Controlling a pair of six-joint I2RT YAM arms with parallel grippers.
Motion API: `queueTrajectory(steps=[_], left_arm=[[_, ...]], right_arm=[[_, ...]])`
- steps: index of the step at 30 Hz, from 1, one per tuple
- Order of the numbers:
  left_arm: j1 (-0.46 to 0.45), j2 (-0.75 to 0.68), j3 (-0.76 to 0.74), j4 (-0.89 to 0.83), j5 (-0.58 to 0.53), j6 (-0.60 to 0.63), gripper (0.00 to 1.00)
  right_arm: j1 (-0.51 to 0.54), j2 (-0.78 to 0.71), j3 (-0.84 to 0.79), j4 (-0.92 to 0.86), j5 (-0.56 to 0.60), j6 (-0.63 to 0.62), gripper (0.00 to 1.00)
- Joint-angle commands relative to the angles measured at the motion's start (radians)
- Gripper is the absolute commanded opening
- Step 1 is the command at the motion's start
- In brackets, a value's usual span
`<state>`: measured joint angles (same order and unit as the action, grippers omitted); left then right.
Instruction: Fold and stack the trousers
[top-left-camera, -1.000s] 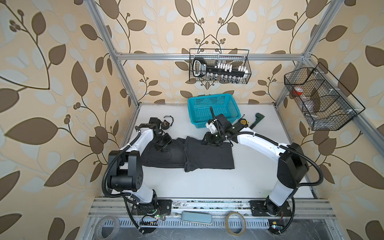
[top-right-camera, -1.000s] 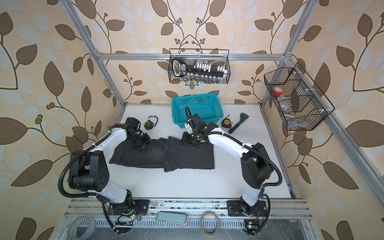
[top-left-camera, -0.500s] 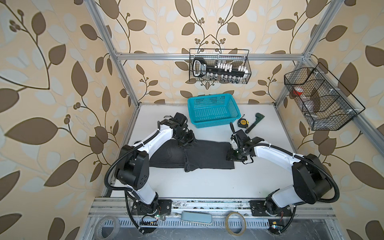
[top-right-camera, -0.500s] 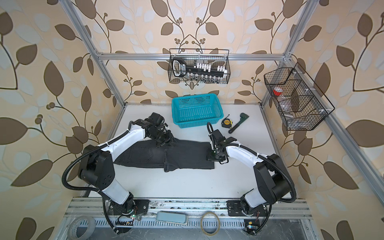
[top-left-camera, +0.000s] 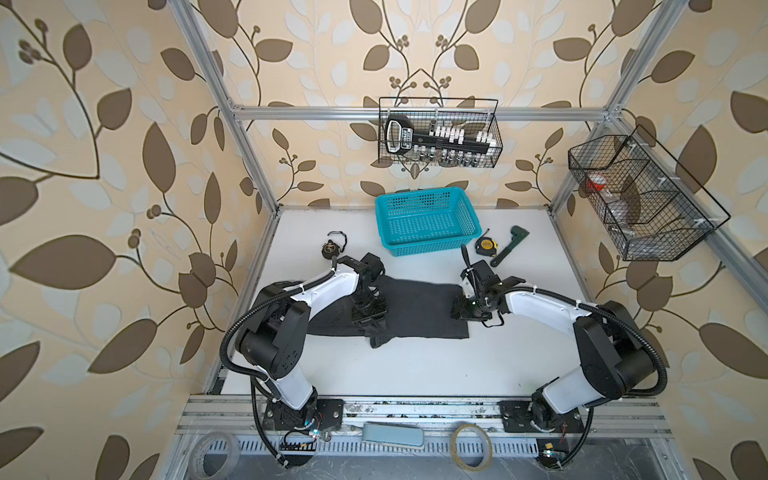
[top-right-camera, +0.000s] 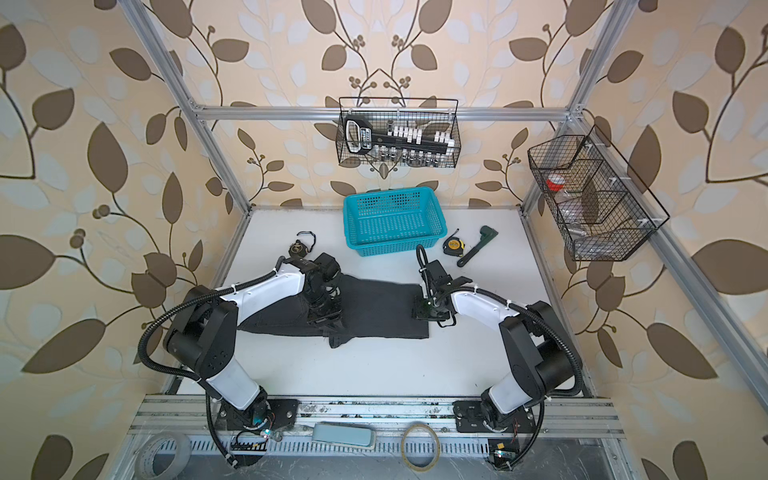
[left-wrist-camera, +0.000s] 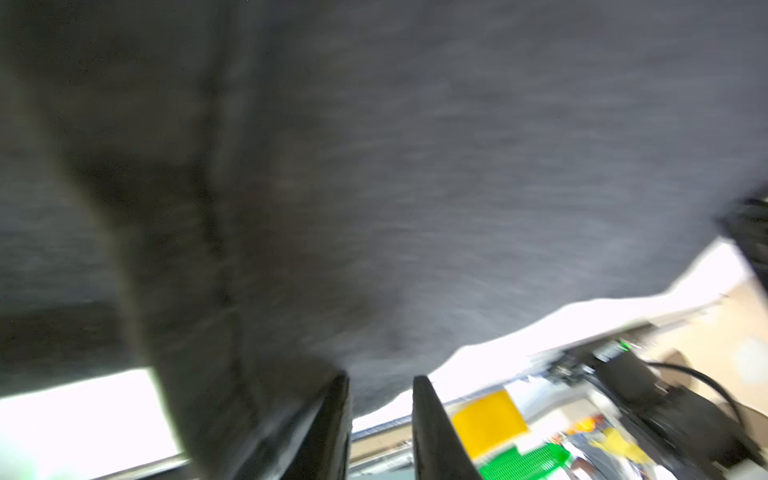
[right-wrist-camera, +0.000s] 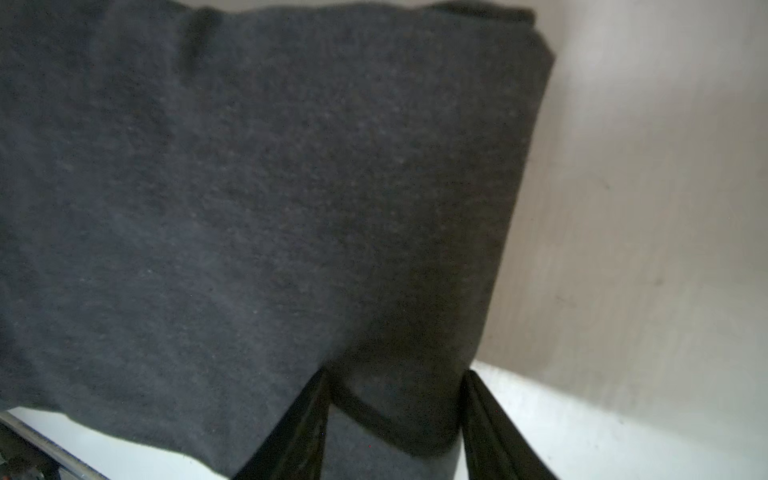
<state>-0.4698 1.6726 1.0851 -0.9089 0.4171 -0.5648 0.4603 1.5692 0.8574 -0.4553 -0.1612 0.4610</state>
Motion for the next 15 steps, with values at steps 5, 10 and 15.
queueTrajectory(steps=[5, 10, 15], left_arm=[[0.017, 0.036, -0.007, -0.047, -0.124, 0.062, 0.28], [0.022, -0.006, 0.006, -0.045, -0.052, 0.037, 0.36], [0.092, -0.06, 0.073, -0.097, -0.009, 0.062, 0.43]], right_arm=[[0.022, 0.038, -0.03, 0.043, -0.027, 0.015, 0.51], [0.0, 0.042, -0.053, 0.077, -0.076, 0.039, 0.51], [-0.037, 0.006, -0.063, 0.075, -0.105, 0.046, 0.55]])
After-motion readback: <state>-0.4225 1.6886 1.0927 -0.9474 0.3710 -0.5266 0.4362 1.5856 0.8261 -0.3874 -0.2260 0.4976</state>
